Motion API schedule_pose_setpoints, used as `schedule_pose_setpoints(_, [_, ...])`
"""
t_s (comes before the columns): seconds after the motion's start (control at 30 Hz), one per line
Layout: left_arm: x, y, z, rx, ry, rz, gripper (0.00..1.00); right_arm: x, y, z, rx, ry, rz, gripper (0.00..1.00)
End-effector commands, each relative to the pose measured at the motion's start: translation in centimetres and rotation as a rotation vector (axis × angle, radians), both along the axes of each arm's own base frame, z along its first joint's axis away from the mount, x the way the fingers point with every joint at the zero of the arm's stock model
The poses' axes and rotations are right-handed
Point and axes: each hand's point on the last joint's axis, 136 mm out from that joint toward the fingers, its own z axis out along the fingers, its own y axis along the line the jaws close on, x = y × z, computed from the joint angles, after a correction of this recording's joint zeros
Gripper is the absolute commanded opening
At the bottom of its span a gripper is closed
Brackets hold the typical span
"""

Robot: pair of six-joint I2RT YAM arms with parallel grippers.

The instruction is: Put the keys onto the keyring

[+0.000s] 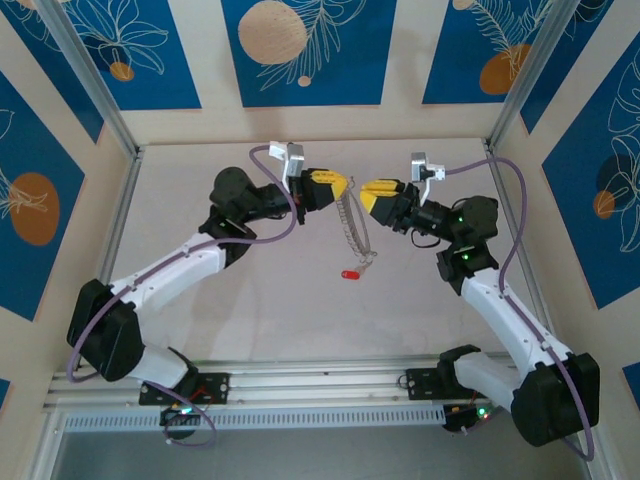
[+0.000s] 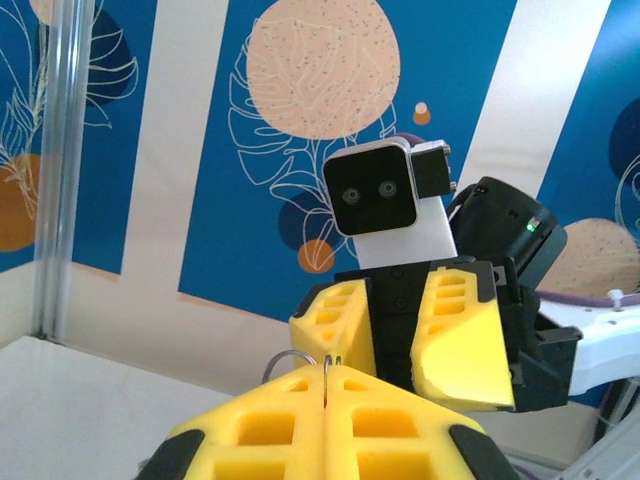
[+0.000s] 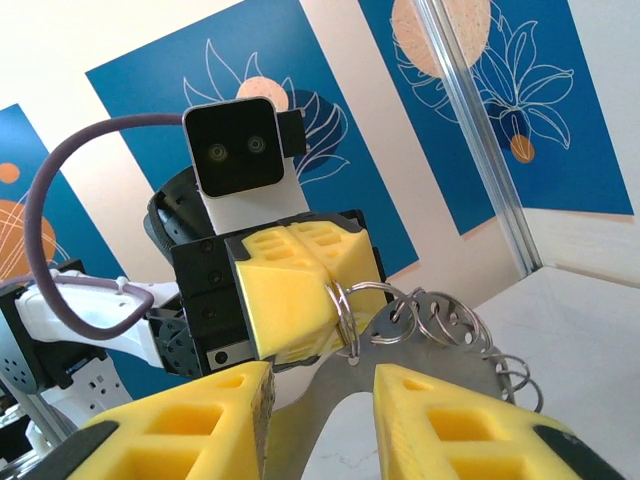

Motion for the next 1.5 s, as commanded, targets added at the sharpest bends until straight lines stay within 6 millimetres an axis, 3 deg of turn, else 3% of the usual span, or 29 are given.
schedule_pose_setpoints(0.0, [-1.3,0.2,3.1,-0.072,-0.061,-0.056,0.0,-0.8,0.2,2.2,0.016,-0.075,0.025,0.33])
schedule_pose_setpoints(0.37, [-1.5,-0.2,3.4,-0.075,-0.058,-0.099,0.0,-0.1,0.4,2.4,0.018,-0.075,0.031,0.35])
schedule_pose_setpoints(0.7, [-1.6,-0.3,3.5,-0.073,-0.054,-0.117,0.0,-0.1,0.9,2.7,0.021,-0.083,0.051,0.29])
schedule_pose_setpoints(1.0, [-1.4,-0.5,3.2,-0.071,-0.048,-0.122,0.0,-0.3,1.2,3.3,0.022,-0.103,0.064,0.16])
schedule_pose_setpoints(1.13, [-1.4,-0.6,3.1,-0.07,-0.044,-0.124,0.0,-0.3,1.5,3.2,0.016,-0.103,0.081,0.01])
schedule_pose_setpoints(1.37, [-1.1,-0.4,3.5,-0.081,-0.042,-0.1,0.0,-0.4,1.5,2.5,0.002,-0.097,0.076,0.0])
schedule_pose_setpoints(1.4, [-1.0,-0.2,3.6,-0.083,-0.042,-0.083,0.04,-0.4,1.4,2.4,0.0,-0.099,0.07,0.0])
schedule_pose_setpoints(1.47, [-0.7,0.4,3.7,-0.082,-0.05,-0.04,0.23,-0.4,1.1,2.5,-0.004,-0.104,0.057,0.0])
